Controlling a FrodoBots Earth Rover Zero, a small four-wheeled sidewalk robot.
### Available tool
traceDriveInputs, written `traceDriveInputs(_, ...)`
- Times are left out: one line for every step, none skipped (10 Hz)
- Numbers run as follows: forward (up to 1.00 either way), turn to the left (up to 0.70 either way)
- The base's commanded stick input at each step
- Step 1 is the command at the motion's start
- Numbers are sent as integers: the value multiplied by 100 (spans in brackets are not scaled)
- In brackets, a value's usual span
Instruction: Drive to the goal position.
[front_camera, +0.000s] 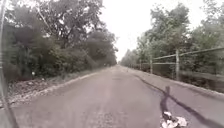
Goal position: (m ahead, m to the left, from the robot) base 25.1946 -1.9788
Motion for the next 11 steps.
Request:
traceDriveInputs(70, 0)
traceDriveInputs(70, 0)
traceDriveInputs(70, 0)
traceDriveInputs(70, 0)
traceDriveInputs(70, 0)
traceDriveInputs(70, 0)
traceDriveInputs(70, 0)
traceDriveInputs(70, 0)
traceDriveInputs(70, 0)
traceDriveInputs(70, 0)
traceDriveInputs(70, 0)
